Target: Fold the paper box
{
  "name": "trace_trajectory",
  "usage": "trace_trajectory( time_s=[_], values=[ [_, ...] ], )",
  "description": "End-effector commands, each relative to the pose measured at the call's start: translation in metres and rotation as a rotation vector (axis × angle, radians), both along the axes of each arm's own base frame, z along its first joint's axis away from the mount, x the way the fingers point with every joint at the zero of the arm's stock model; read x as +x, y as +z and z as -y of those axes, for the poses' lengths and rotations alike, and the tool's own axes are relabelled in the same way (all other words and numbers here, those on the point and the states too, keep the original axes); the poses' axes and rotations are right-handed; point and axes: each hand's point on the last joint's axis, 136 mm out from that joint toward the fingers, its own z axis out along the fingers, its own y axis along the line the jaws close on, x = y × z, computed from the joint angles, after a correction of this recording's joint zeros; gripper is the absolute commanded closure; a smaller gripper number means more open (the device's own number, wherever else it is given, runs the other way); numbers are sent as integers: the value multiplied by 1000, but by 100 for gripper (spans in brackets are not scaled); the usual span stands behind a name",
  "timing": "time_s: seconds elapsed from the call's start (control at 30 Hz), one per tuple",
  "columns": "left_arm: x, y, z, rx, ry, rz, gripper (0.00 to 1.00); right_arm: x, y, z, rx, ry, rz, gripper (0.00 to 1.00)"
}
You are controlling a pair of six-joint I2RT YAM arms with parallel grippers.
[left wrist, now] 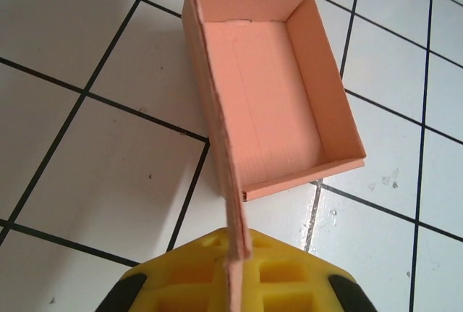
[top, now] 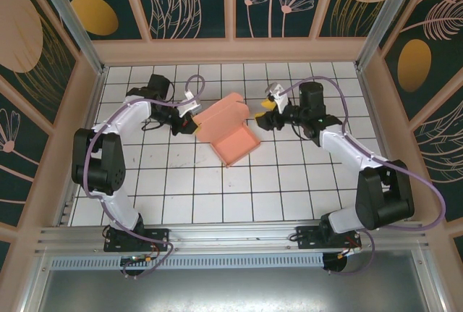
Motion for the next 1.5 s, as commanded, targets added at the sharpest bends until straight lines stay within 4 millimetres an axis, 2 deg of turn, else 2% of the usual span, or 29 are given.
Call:
trace_trajectory(
  time_s=[0.0,0.13,0.27,0.47,0.6,0.8,0.87,1.13,1.33,1.43,1.47],
  values=[
    [-12,2,-4,52,3,-40,100,3,9,3,-56,-5,38,40],
    [-15,9,-3,49,1,-24,100,7,1,-2,-129,48,21,41],
    [-16,9,-3,62,1,-18,100,6,-9,-12,-185,179,-19,41],
    [-17,5,-6,98,12,-20,100,21,-20,-35,-279,254,-15,41],
    [-18,1,-7,118,13,-14,100,29,-34,-48,-350,299,-38,41],
    [-18,-5,-11,155,21,-18,100,47,-55,-55,-442,312,-87,45],
    [-17,-4,-10,148,20,-12,100,50,-58,-57,-459,323,-93,49],
    [-16,-4,-10,147,17,-7,100,35,-71,-57,-485,401,-203,85],
    [-14,-4,-7,136,11,-10,100,29,-75,-56,-494,412,-228,82],
    [-14,-3,-7,135,14,-11,100,30,-74,-58,-489,413,-227,86],
    [-14,-3,-8,135,14,-11,100,30,-74,-59,-488,416,-225,93]
  ],
)
